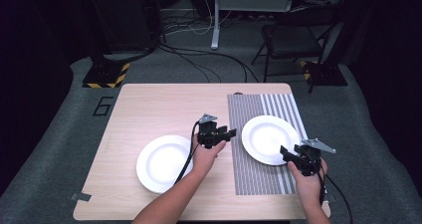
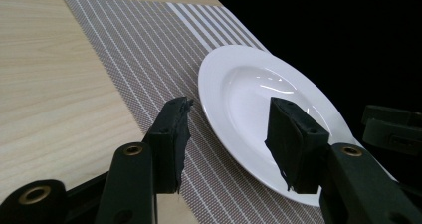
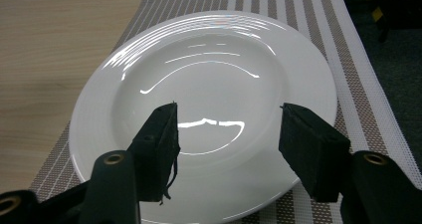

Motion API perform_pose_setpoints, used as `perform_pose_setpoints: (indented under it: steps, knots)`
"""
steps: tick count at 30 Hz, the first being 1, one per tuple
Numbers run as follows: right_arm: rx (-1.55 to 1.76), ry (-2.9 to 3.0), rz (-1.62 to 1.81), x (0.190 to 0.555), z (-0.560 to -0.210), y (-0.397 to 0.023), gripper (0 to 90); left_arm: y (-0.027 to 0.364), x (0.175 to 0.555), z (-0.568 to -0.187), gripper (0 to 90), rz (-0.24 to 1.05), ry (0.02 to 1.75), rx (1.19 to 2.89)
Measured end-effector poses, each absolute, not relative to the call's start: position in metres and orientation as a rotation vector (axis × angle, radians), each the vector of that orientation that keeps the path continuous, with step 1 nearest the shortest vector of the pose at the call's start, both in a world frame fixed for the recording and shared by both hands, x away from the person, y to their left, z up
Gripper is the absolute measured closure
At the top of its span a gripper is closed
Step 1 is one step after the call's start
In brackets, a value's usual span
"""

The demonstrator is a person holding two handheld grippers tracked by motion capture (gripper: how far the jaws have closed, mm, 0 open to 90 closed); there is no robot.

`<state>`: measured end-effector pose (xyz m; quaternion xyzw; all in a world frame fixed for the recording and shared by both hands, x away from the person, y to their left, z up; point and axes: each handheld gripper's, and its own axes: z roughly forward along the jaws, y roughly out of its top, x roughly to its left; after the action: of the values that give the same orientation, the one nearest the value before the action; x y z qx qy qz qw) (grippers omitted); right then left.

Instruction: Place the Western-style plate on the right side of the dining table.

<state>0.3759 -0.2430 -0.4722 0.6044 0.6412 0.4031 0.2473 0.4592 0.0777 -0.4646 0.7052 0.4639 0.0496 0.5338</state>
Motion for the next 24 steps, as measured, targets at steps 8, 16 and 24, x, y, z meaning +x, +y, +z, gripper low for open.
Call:
perform_pose_setpoints:
  steps: [8, 16, 24]
  knots:
    - [1.624, 1.811, 1.120, 0.374, -0.464, -0.227, 40.3, 0.102, 0.454, -0.458, 50.4, 0.155, 1.128, 1.696]
    - [1.561, 1.921, 1.104, 0.377, -0.458, -0.205, 40.0, 0.134, 0.450, -0.450, 50.1, 0.197, 1.159, 1.684]
    - [1.489, 1.998, 1.136, 0.378, -0.446, -0.184, 40.0, 0.170, 0.440, -0.439, 49.8, 0.246, 1.181, 1.663]
